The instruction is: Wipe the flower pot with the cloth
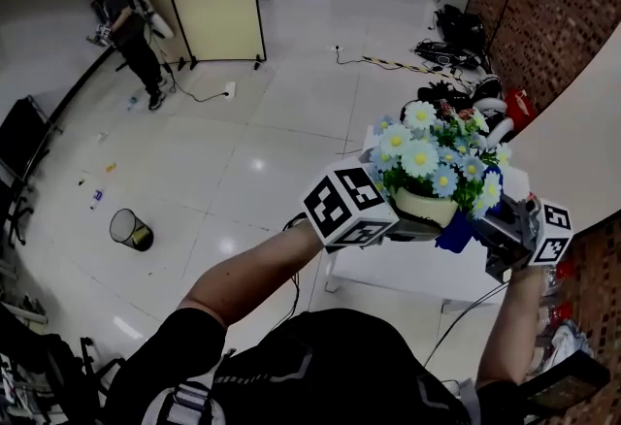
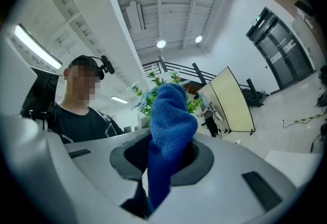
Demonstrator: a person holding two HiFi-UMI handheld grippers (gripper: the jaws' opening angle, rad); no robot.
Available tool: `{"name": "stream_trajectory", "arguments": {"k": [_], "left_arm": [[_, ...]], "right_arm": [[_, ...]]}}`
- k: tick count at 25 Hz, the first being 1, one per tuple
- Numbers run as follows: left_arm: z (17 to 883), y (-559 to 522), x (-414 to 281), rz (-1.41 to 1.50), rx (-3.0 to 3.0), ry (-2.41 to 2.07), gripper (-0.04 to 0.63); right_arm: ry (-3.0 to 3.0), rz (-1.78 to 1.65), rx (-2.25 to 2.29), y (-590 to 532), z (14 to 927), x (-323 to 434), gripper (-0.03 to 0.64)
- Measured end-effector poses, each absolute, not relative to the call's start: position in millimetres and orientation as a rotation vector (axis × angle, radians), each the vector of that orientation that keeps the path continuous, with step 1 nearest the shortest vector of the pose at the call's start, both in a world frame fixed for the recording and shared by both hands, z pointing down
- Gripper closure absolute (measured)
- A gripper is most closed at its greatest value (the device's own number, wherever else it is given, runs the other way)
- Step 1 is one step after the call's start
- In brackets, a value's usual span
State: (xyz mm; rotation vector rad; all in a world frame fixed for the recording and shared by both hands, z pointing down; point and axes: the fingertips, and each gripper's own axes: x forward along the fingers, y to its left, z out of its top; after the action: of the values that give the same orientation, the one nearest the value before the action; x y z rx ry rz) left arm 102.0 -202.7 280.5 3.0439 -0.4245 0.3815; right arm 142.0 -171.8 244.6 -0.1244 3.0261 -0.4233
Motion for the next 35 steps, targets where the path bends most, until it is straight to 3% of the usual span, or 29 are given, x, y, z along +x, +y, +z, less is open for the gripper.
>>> {"name": "stream_trajectory", "arguments": {"k": [8,16,28,35], "left_arm": [[284,-208,109,0.370,3.038,-0.427,0.014],[264,-186,105,0.349,3.081,-0.350,0.014],[263,-158,127,0.353,3.125,-0.236,0.014],[279,-185,107,0.385,3.106,-0.399,0.014]], "right_arm": [[3.063,-0.341,-0.189,-142,242,118,0.548],[2.997,-0.346,-0.400,-203,235,183,0.547],[3.071,-0.450,0.145,-201,248,159,0.547],[3.137,-0.357,0.063,-163,261,149,0.547]]}}
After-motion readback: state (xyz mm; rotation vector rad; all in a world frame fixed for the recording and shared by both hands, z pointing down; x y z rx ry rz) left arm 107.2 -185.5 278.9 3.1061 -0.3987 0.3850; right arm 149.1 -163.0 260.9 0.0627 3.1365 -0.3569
